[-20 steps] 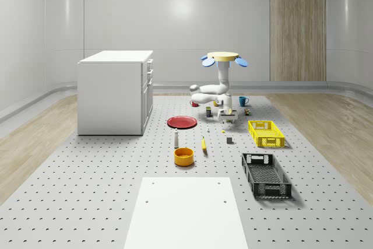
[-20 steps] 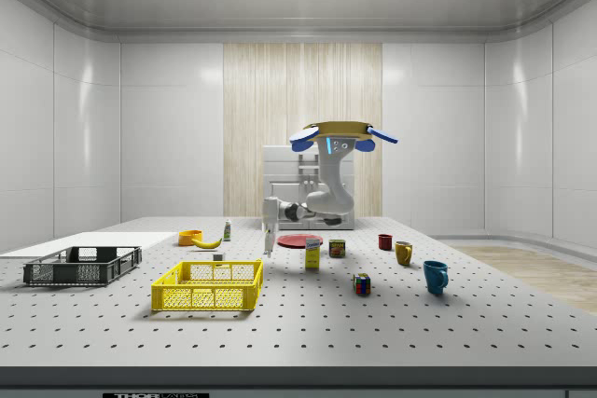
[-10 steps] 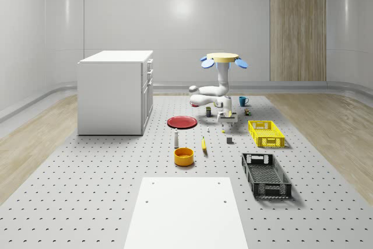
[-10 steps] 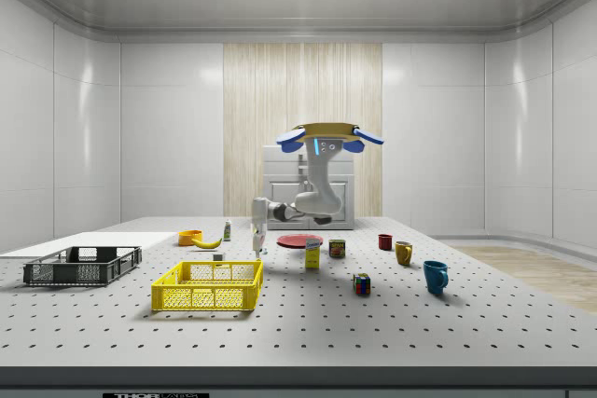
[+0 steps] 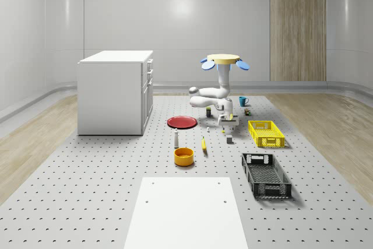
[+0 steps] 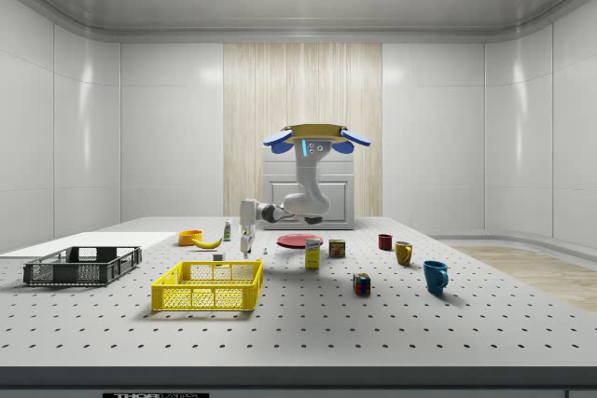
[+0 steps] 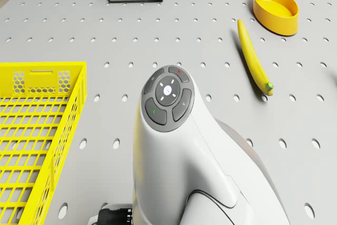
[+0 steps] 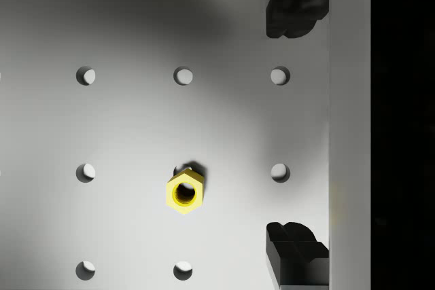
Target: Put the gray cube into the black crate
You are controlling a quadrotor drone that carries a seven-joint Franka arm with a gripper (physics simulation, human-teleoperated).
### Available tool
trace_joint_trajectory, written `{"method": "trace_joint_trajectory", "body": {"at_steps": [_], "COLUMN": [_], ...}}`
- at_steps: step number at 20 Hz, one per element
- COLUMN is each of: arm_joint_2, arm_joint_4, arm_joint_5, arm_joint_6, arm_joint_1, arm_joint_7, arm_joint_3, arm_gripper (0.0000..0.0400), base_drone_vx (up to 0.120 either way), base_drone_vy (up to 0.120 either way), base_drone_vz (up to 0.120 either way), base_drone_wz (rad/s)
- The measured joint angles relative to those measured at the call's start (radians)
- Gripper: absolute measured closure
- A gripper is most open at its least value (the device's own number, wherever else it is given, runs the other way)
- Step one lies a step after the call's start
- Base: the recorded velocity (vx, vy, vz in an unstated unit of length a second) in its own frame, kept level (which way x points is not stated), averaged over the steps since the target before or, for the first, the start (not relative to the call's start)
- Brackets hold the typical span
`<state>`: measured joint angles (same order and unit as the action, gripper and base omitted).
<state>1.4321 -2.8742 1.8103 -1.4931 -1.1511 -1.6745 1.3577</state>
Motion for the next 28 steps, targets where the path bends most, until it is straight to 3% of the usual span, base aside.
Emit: {"method": "trace_joint_trajectory", "body": {"at_steps": [19,23,28], "arm_joint_2": [0.039,0.046,0.054], "arm_joint_4": [0.002,0.002,0.002], "arm_joint_5": [-0.016,-0.019,-0.023], "arm_joint_6": [-0.037,-0.043,-0.051], "arm_joint_1": [-0.009,-0.01,-0.012], "arm_joint_7": [-0.007,-0.009,-0.01], "arm_joint_3": [0.007,0.008,0.009], "arm_gripper": [0.0,0.0,0.0], "base_drone_vx": [0.12,0.01,0.12], "base_drone_vy": [-0.015,-0.03,0.0], "base_drone_vz": [0.0,0.0,0.0], "base_drone_wz": [0.0,0.0,0.0]}}
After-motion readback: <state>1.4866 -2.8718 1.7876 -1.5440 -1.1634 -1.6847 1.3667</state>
